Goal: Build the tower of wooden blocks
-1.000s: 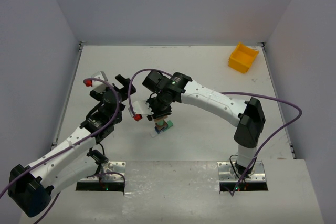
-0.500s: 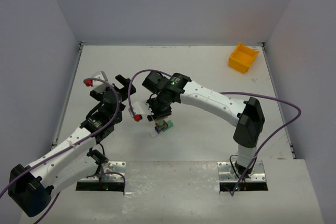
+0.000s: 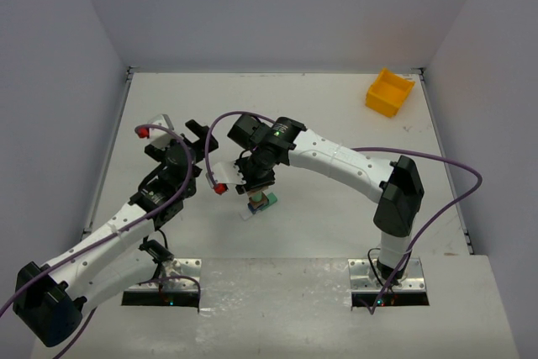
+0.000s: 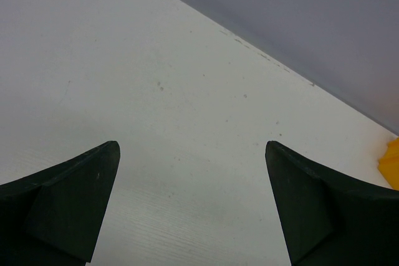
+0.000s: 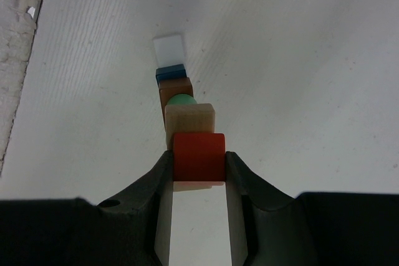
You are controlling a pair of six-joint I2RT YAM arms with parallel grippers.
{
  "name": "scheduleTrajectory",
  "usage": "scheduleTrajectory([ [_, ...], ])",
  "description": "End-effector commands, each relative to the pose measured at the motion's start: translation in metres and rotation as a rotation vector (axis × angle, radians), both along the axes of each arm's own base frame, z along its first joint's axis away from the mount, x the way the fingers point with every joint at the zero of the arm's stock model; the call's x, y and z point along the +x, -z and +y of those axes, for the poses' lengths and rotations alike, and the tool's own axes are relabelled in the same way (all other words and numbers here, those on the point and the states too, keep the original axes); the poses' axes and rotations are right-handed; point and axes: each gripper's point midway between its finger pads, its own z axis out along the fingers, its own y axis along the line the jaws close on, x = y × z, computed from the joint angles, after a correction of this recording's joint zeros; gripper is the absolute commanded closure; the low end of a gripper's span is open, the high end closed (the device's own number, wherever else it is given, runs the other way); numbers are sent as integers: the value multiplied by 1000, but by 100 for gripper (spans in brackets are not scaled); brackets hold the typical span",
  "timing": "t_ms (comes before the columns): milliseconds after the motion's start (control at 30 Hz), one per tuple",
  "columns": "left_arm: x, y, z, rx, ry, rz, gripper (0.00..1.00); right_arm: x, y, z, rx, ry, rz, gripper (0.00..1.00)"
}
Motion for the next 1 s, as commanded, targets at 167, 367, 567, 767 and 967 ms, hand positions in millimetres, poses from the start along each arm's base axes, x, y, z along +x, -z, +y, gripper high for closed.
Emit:
scheduleTrajectory([
  [167, 6, -24, -4, -34, 6, -54, 0, 2, -5, 2, 25, 10, -2, 72],
  [367, 6, -24, -5, -32, 8, -53, 0, -1, -7, 0, 30, 5, 9, 71],
  [567, 7, -24, -6, -31, 12, -50, 0, -2, -6, 1, 31, 1, 13, 71],
  [767, 8, -24, -6, -29, 10, -51, 0, -2, -6, 2, 35, -3, 19, 70],
  [967, 9, -23, -6, -25, 10, -47, 0, -3, -6, 3, 31, -10, 23, 70],
])
